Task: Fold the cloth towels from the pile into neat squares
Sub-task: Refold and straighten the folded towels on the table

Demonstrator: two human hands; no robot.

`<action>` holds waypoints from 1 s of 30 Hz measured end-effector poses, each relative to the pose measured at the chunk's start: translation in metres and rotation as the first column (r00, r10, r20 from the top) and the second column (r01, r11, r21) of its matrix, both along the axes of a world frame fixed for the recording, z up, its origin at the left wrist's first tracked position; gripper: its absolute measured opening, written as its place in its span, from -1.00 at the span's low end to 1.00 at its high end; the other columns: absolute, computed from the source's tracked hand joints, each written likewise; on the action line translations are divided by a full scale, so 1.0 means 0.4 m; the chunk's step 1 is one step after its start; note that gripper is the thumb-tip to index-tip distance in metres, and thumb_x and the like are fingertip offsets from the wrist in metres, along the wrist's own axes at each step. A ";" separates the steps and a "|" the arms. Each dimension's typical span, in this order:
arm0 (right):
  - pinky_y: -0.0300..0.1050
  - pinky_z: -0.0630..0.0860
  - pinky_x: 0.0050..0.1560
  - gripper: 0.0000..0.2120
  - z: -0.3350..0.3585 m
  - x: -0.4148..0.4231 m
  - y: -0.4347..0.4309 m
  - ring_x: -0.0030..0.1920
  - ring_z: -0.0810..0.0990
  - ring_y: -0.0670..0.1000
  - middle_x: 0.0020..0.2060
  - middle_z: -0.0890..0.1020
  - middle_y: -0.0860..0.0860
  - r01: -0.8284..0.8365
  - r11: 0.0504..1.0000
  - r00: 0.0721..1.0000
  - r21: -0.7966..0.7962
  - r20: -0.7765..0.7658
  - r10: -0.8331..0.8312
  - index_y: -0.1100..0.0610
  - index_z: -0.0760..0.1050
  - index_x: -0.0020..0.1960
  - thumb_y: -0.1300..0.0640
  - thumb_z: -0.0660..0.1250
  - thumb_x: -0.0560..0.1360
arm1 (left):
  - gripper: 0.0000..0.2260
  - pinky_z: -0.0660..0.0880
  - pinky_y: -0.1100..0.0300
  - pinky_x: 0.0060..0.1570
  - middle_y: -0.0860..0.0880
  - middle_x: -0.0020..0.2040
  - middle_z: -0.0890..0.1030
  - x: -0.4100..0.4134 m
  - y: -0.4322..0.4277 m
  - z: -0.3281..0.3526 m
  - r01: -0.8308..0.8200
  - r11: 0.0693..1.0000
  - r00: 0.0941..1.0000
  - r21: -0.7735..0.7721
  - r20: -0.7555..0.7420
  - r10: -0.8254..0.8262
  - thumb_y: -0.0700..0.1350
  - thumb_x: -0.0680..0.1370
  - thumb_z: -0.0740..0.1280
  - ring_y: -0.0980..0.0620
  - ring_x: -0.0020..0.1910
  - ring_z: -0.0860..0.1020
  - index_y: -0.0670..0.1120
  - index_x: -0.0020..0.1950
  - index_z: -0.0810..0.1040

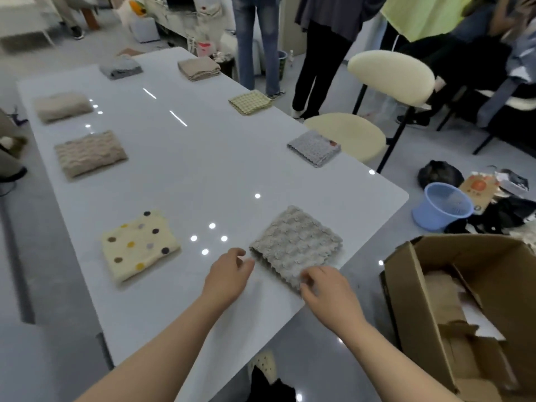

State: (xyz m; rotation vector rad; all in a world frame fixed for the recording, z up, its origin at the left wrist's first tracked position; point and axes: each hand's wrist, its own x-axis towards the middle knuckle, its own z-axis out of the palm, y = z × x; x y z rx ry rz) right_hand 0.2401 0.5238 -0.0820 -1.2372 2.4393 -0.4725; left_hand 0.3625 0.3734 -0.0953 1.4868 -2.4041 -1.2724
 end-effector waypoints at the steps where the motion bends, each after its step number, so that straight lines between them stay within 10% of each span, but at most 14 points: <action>1: -0.16 0.40 0.09 -0.78 0.003 -0.027 -0.012 0.10 0.47 -0.01 0.03 0.55 -0.05 0.001 1.000 1.000 -0.013 0.000 -0.001 0.07 0.50 0.11 0.11 0.14 0.55 | -0.60 0.43 0.08 0.18 0.01 0.07 0.50 -0.024 -0.006 0.002 -0.040 0.999 0.999 0.029 -0.022 0.041 0.09 0.59 0.15 -0.02 0.12 0.49 -0.07 0.36 0.35; 6: -0.17 0.40 0.15 -0.75 0.019 -0.140 -0.086 0.13 0.45 -0.03 0.10 0.53 -0.02 0.007 0.999 1.000 -0.050 -0.008 -0.007 0.08 0.48 0.19 0.12 0.15 0.56 | -0.47 0.41 0.04 0.24 -0.02 0.24 0.49 -0.118 -0.047 0.001 -0.054 0.992 0.998 0.112 0.039 0.049 0.18 0.51 0.23 -0.05 0.23 0.46 -0.06 0.39 0.30; 11: -0.18 0.35 0.21 -0.70 0.012 -0.202 -0.173 0.22 0.39 -0.01 0.22 0.48 -0.02 -0.068 0.997 0.997 -0.031 -0.048 0.066 0.06 0.44 0.26 0.10 0.17 0.55 | -0.81 0.45 0.13 -0.10 -0.01 -0.11 0.54 -0.155 -0.073 0.008 0.023 0.992 0.992 0.127 0.122 -0.038 0.02 0.46 0.31 -0.02 -0.08 0.52 -0.09 -0.06 0.47; 20: -0.07 0.13 0.36 -0.35 0.015 -0.272 -0.309 0.43 0.15 0.03 0.43 0.24 -0.12 -0.527 0.830 0.841 0.182 -0.027 0.540 -0.13 0.13 0.46 -0.13 0.10 0.37 | -0.92 0.34 0.28 -0.25 0.05 -0.19 0.45 -0.154 -0.101 0.038 -0.028 0.969 1.000 0.247 0.021 0.024 -0.19 0.46 0.25 0.02 -0.11 0.43 -0.01 -0.12 0.40; 30: -0.17 0.33 0.04 -0.59 -0.013 -0.352 -0.352 0.11 0.41 0.01 0.05 0.48 0.00 -0.660 0.729 0.750 0.179 0.114 0.651 0.01 0.40 0.26 -0.11 0.27 0.46 | -0.62 0.50 0.12 0.03 0.00 0.04 0.52 -0.200 -0.029 0.020 -0.557 0.778 0.805 0.292 -0.042 0.592 0.02 0.43 0.42 0.00 0.03 0.53 -0.01 0.18 0.40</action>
